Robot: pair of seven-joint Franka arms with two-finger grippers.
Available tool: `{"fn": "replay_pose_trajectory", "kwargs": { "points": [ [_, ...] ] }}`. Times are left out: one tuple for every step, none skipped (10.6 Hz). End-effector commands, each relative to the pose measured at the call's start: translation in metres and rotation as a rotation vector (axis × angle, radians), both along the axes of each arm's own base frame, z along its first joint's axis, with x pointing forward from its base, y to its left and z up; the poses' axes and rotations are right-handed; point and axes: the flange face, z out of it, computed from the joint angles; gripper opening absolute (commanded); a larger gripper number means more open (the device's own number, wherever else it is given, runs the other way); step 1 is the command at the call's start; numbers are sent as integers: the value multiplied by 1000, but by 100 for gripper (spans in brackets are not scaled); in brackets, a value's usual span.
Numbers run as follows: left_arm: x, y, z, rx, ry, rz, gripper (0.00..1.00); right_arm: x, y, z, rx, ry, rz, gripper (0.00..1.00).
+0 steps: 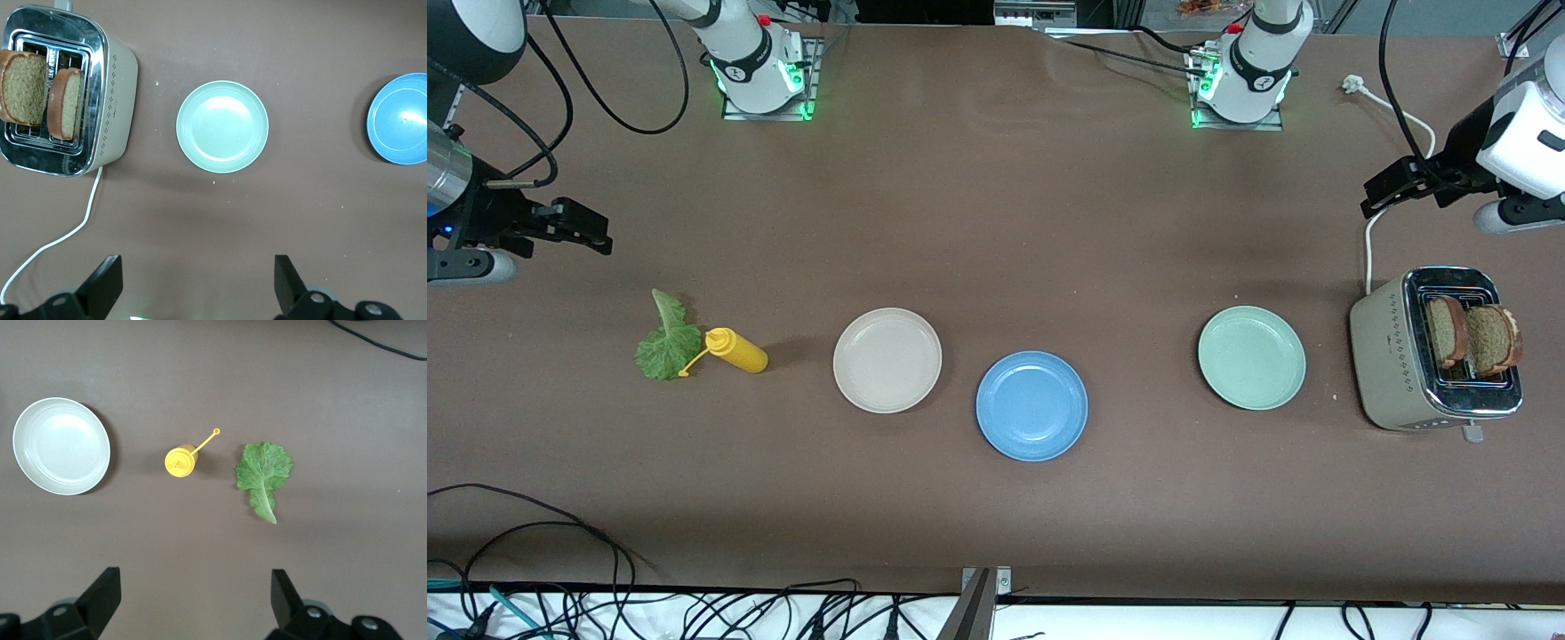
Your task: Make sandwich in blue plate with both arms
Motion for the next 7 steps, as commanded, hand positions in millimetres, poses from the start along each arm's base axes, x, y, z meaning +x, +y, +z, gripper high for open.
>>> {"fn": "replay_pose_trajectory", "kwargs": {
  "points": [
    [-3, 3, 5, 25, 4, 7, 100, -1, 1, 4, 10, -2, -13, 100],
    [-3, 3, 5, 25, 6, 7, 100, -1, 1, 4, 9, -5, -14, 100],
    [-3, 3, 5, 25, 4, 7, 100, 0, 0, 5, 9, -8, -16, 100],
    [-3, 3, 5, 25, 6, 5, 100, -1, -1, 5, 8, -7, -19, 100],
    [-3, 3, 5, 25, 6, 7, 100, 0, -2, 5, 8, -8, -21, 100],
    [-2, 5, 5, 25, 6, 10, 100, 0, -2, 5, 8, -8, -22, 100],
    [-2, 9, 5, 25, 6, 16, 100, -1, -3, 4, 8, -5, -22, 100]
  ]
}}
